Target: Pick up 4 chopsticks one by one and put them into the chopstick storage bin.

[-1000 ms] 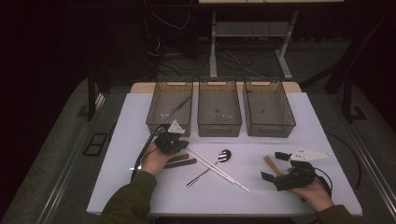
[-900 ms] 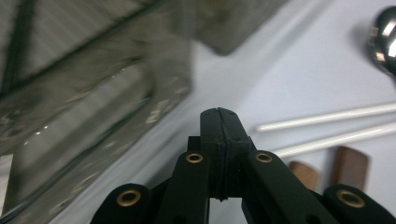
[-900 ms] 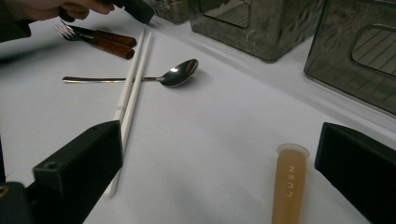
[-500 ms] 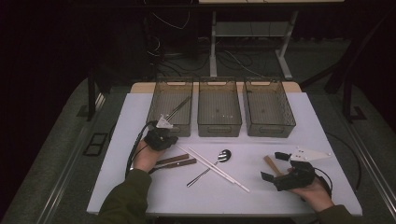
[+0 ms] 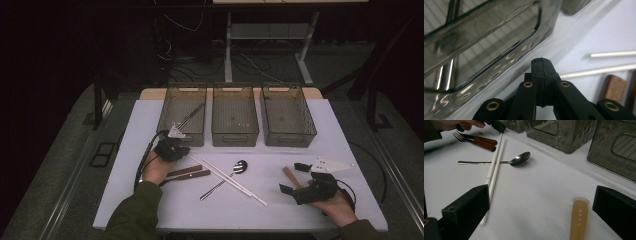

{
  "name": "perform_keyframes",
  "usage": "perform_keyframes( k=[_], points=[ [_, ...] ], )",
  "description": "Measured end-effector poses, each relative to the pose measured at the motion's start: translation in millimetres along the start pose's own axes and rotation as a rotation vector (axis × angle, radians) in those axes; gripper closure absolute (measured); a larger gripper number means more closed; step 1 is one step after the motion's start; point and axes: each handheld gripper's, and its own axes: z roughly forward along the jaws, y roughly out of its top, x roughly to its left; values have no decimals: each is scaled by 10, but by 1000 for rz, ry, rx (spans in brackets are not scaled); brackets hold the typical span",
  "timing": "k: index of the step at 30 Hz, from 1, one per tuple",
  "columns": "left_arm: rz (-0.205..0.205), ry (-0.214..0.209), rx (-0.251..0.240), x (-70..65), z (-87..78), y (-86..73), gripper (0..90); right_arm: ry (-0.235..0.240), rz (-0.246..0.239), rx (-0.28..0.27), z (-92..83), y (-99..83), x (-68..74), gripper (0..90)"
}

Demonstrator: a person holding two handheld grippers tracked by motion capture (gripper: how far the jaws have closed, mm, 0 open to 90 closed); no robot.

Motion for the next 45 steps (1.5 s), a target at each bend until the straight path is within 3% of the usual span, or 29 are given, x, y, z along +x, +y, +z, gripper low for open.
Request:
perform_keyframes(
  k=[13, 27, 29, 33, 39, 42, 45],
  points=[
    [37, -43, -3, -87, 27, 25, 895, 0, -2, -1, 2, 0, 0, 11],
    [106, -112, 3, -314, 72, 94, 895, 0, -1, -1, 0, 0, -1, 11],
    [93, -122, -8, -342, 77, 94, 895, 0, -1, -1, 0, 0, -1, 11],
    [106, -142, -15, -365, 74, 104, 895, 0, -1, -1, 0, 1, -1, 11],
    [111, -141, -19, -378, 46, 105, 895, -1, -2, -2, 0, 0, -1, 11],
    [107, -138, -43, -366, -24, 98, 893, -1, 0, -2, -1, 2, 1, 11],
    [75, -148, -87, -385, -129, 65, 874, -1, 1, -5, -4, 3, 1, 11]
  ],
)
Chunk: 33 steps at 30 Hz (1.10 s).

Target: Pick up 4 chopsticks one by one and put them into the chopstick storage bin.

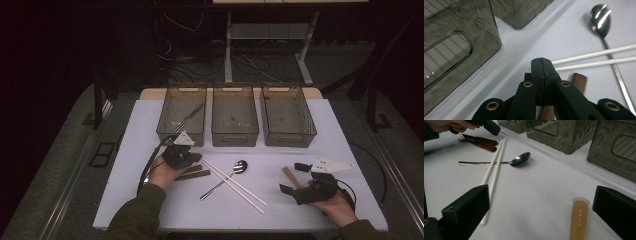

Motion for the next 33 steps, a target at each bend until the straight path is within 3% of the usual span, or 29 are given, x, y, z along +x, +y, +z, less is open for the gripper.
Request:
perform_keyframes(
  k=[6, 14, 18, 23, 29, 33],
  points=[
    [-23, -25, -104, -118, -194, -94, 737, -1, 9, 4, -15, 12, 7, 11],
    [-33, -65, -190, -310, -353, -307, 521, 3, 5, 19, -18, 32, 24, 11],
    [-44, -77, -214, -368, -404, -414, 440, 6, 7, 29, -19, 44, 28, 11],
    [-26, -69, -229, -398, -451, -495, 321, 19, 7, 37, -17, 80, 56, 11],
    [-29, -57, -216, -415, -440, -540, 151, 28, -5, 50, 21, 127, 114, 63],
    [-37, -38, -215, -415, -434, -545, 91, 32, 10, 62, 71, 157, 152, 76]
  ],
)
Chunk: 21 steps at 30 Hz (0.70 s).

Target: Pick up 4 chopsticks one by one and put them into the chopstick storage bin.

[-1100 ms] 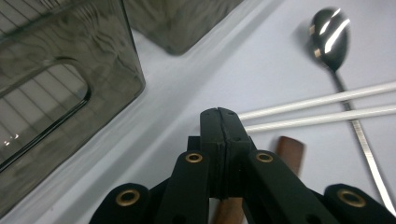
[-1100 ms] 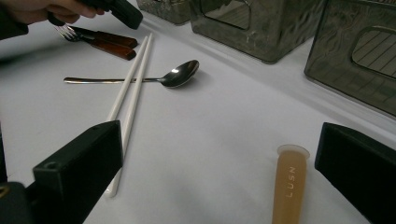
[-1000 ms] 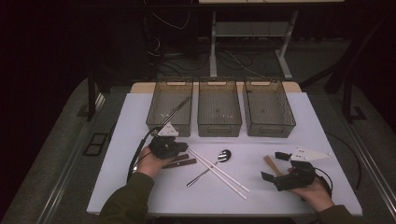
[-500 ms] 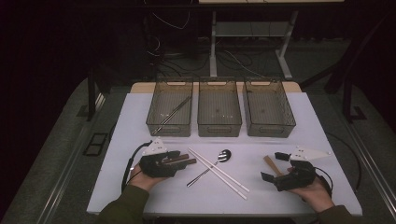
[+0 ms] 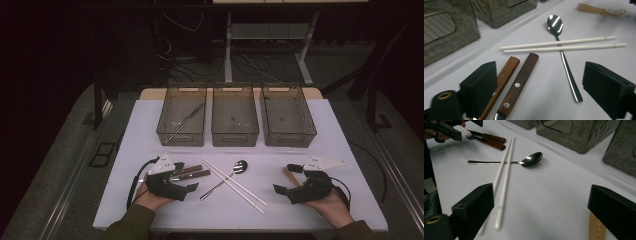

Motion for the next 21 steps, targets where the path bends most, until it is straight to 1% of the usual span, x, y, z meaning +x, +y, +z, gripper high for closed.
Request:
perform_keyframes(
  k=[2, 4, 6, 7, 10, 12, 13, 16, 21],
  points=[
    [-1, 6, 0, 0, 7, 4, 59, 9, -3, 11, 32, 11, 28, 137],
    [-5, 7, 5, -2, 13, 7, 32, 19, -9, 28, 68, 25, 55, 155],
    [-11, 7, 9, -1, 19, 11, 3, 29, -12, 52, 101, 46, 81, 197],
    [-16, 6, 10, 0, 24, 11, 0, 32, -13, 54, 115, 54, 93, 225],
    [-11, 6, 18, 4, 35, 10, 0, 48, -17, 67, 161, 78, 124, 263],
    [-14, 6, 18, 2, 36, 13, 0, 60, -13, 77, 190, 88, 138, 312],
    [-16, 8, 18, 2, 37, 15, 0, 62, -15, 81, 205, 95, 147, 322],
    [-21, 8, 23, 7, 41, 13, 0, 74, -33, 93, 247, 122, 181, 377],
    [-15, 6, 20, 7, 33, 15, 2, 93, -57, 118, 357, 165, 249, 465]
  ],
)
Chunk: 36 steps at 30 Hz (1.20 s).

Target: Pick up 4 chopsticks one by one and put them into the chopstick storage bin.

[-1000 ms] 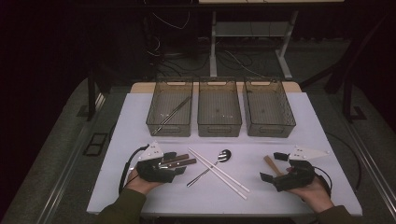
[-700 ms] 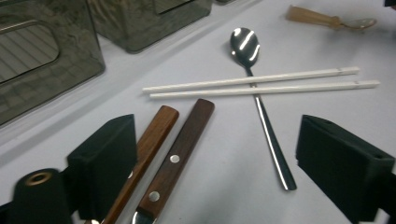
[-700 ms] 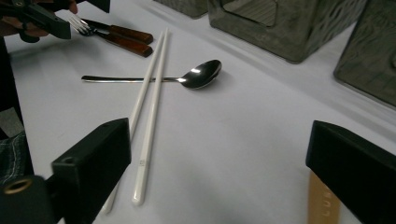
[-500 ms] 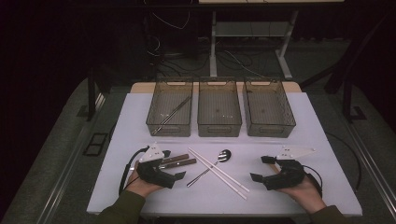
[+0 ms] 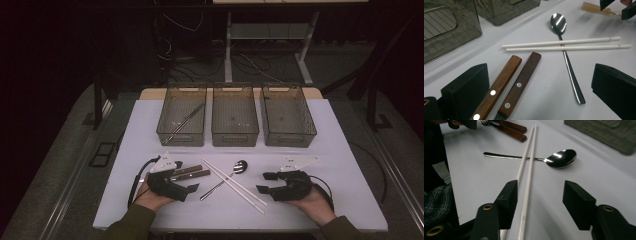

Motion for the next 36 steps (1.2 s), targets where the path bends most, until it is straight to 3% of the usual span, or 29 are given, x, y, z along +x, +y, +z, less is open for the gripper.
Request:
perform_keyframes(
  k=[10, 16, 21, 36],
  points=[
    [10, -5, 4, -4, 2, 1, 13, 43, -31, 58, 186, 55, 102, 631],
    [15, -7, 2, -10, 1, 3, 13, 35, -41, 110, 277, 33, 131, 720],
    [15, -7, 2, -10, 0, 3, 14, 26, -67, 142, 333, 5, 162, 753],
    [19, -10, 5, -14, 9, 1, 15, -25, -126, 162, 403, -35, 209, 800]
  ],
)
